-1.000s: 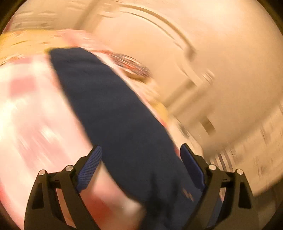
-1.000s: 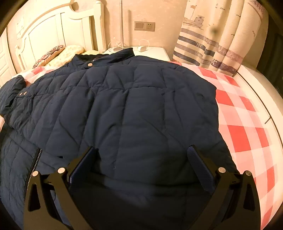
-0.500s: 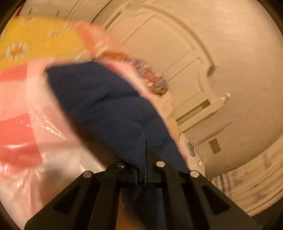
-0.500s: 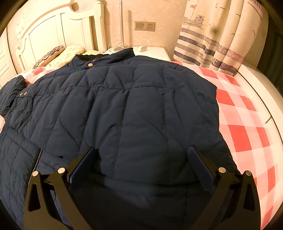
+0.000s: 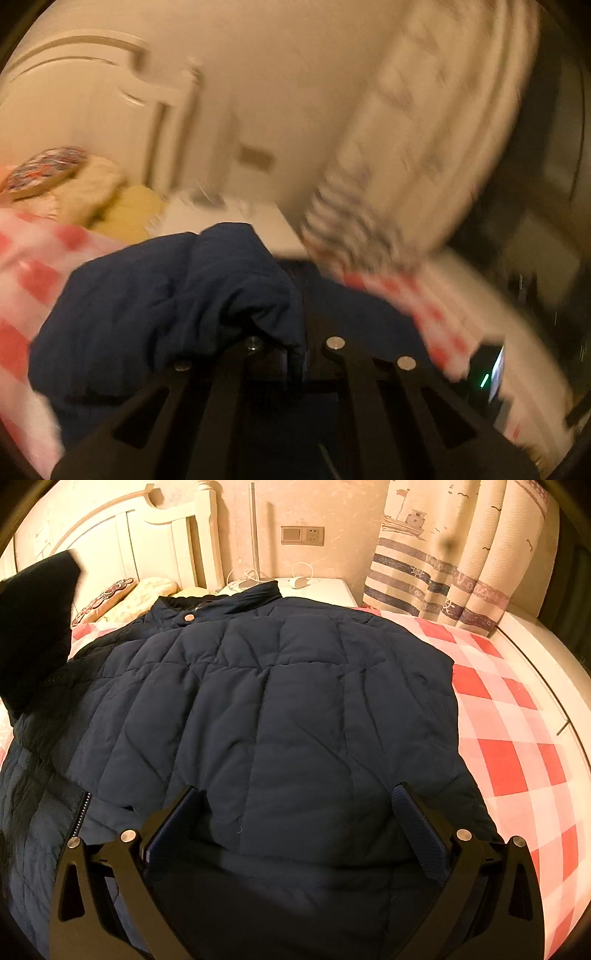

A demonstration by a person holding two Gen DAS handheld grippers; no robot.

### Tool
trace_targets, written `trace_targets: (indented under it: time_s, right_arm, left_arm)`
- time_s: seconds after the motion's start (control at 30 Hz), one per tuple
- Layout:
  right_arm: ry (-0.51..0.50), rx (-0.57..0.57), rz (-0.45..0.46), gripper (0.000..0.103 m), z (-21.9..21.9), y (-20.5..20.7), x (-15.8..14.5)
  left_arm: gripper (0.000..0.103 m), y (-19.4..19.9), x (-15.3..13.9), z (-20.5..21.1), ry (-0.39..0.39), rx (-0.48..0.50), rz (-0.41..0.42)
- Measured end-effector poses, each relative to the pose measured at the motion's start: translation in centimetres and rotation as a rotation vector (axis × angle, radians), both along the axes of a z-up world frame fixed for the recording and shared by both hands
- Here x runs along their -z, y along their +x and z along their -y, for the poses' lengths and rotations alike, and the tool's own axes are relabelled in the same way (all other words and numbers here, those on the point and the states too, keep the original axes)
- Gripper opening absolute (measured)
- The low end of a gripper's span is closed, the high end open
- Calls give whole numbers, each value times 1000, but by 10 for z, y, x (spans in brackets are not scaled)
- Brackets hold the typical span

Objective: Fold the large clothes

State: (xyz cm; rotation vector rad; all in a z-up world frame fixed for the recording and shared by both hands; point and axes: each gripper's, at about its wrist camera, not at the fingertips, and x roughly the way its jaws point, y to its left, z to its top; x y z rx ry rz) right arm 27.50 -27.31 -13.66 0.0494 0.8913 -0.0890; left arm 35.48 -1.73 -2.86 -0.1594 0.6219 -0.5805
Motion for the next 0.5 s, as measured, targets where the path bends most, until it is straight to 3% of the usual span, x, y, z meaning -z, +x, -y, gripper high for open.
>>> trace_targets:
  time_s: [0.1, 0.17, 0.2, 0.27, 0.33, 0.43, 0.5]
  right_arm:
    - [3, 0, 1, 99, 0, 0, 0]
    - [8, 0, 2, 99, 0, 0, 0]
    - [11, 0, 4, 99, 0, 0, 0]
    - [19, 0, 6, 99, 0, -1, -1]
    - [27, 0, 7, 99, 2, -1, -1]
    - [31, 0, 10, 99, 2, -1, -2]
    - [36, 0, 14, 99, 2, -2, -2]
  left_arm:
    - [21, 8, 52, 45, 119, 45, -143]
    - [43, 0, 73, 61, 173, 81, -172]
    - [48, -4, 77, 64, 194, 104, -166]
    - [76, -19, 70, 65, 231, 150, -138]
    - [88, -33, 46, 61, 240, 165, -108]
    - [93, -70, -4, 24, 156, 239, 45]
    - [99, -90, -28, -8, 111, 176, 172]
